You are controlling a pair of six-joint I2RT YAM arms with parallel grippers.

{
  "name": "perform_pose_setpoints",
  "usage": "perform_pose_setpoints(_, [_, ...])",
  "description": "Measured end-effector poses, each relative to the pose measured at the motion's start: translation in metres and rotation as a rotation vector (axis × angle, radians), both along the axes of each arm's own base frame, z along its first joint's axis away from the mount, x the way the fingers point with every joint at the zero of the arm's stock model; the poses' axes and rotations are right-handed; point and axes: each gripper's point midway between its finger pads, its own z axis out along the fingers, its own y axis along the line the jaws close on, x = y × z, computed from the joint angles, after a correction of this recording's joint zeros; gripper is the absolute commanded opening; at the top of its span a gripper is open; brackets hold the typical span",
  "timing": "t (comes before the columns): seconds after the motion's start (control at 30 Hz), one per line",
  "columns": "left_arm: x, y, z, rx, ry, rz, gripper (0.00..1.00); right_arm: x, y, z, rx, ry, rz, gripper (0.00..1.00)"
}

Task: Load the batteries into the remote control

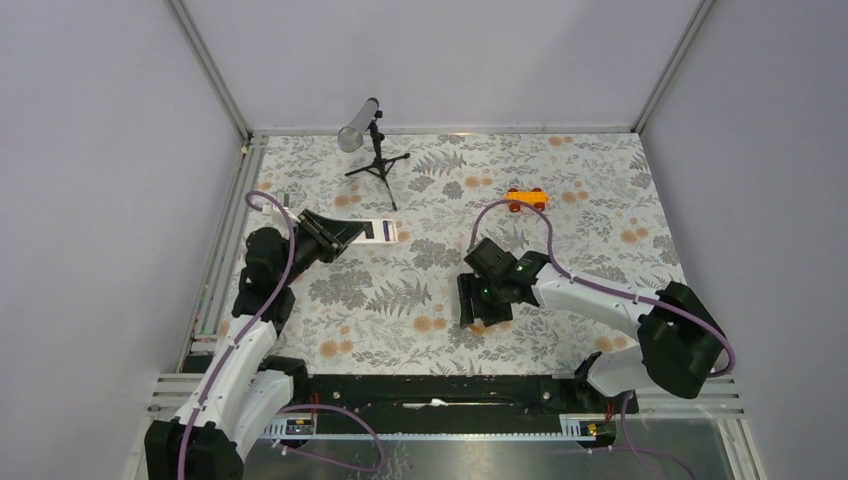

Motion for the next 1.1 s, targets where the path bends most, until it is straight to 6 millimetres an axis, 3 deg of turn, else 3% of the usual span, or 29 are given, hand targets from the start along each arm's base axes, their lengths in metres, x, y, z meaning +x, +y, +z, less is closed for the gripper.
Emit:
perform_pose_setpoints(0.27, [-0.002, 0.003, 0.002, 0.008, -0.01, 0.007, 0.0, 0.027, -0.006, 0.008, 0.192, 0.075, -0.504, 0.55])
perform_pose_setpoints(0.5, [-0.007, 0.005, -0.008, 0.05, 0.013, 0.007, 0.0, 0.007, 0.006, 0.01, 0.265, 0.288, -0.871, 0.61])
perform_pose_setpoints(0.63, [-0.01, 0.006, 0.0, 0.046, -0.018, 0.014, 0.0, 0.005, 0.009, 0.014, 0.252, 0.352, -1.009, 0.6])
perform_pose_setpoints(0.77, [-0.01, 0.007, 0.005, 0.042, -0.036, 0.017, 0.0, 0.015, 0.009, 0.016, 0.263, 0.359, -1.137, 0.59])
perform_pose_setpoints(1.1, [-0.013, 0.007, 0.001, 0.04, -0.037, 0.017, 0.0, 0.009, -0.003, -0.014, 0.177, 0.409, -1.29, 0.57])
